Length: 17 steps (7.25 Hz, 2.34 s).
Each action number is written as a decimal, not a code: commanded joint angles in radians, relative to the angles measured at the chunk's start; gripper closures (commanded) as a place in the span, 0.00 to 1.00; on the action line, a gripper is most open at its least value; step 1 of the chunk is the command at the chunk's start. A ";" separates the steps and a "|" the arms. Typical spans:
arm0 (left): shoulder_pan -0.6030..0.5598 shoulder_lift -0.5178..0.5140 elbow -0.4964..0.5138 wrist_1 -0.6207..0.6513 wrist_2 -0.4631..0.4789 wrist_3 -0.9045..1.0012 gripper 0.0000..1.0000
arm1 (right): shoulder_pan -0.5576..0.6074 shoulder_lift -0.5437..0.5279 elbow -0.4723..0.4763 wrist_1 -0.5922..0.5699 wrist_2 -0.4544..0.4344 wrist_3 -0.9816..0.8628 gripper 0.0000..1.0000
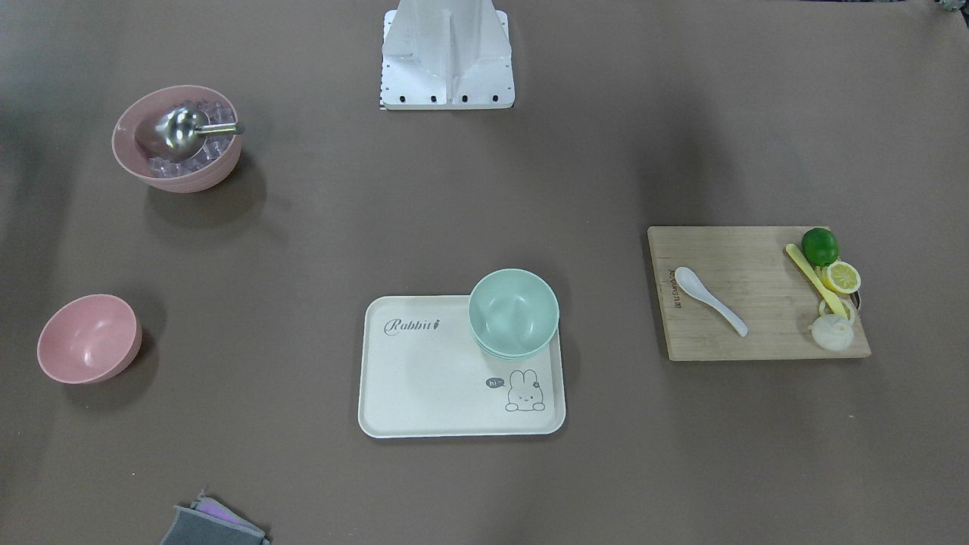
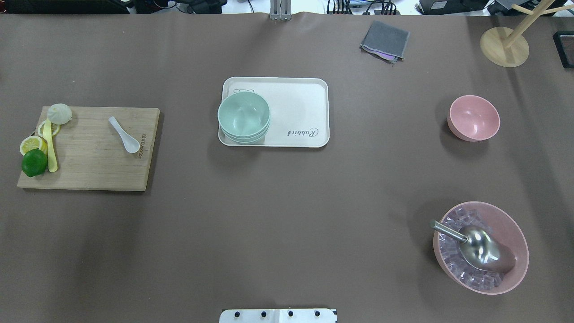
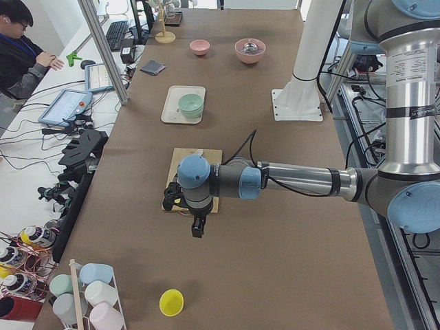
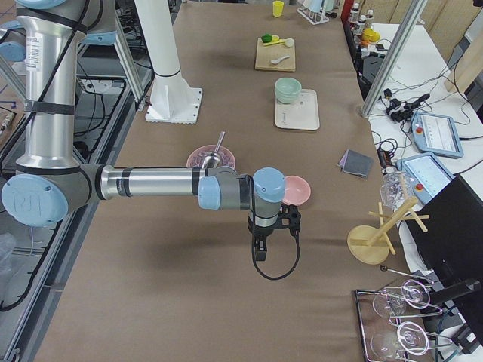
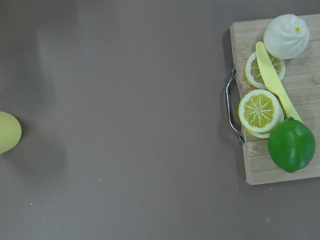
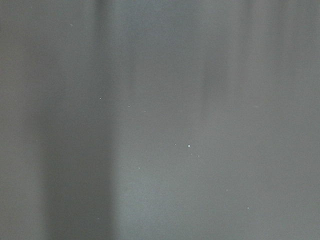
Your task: Stack pink bowl on green and place spoon
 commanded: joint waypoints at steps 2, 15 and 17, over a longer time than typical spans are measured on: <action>0.000 -0.002 -0.006 -0.001 -0.002 0.000 0.02 | 0.000 0.000 0.002 0.000 0.002 0.000 0.00; 0.098 -0.129 0.089 -0.602 0.005 -0.555 0.02 | -0.133 0.103 -0.040 0.535 0.023 0.360 0.00; 0.191 -0.130 0.079 -0.643 0.079 -0.764 0.02 | -0.243 0.104 -0.040 0.538 -0.024 0.570 0.00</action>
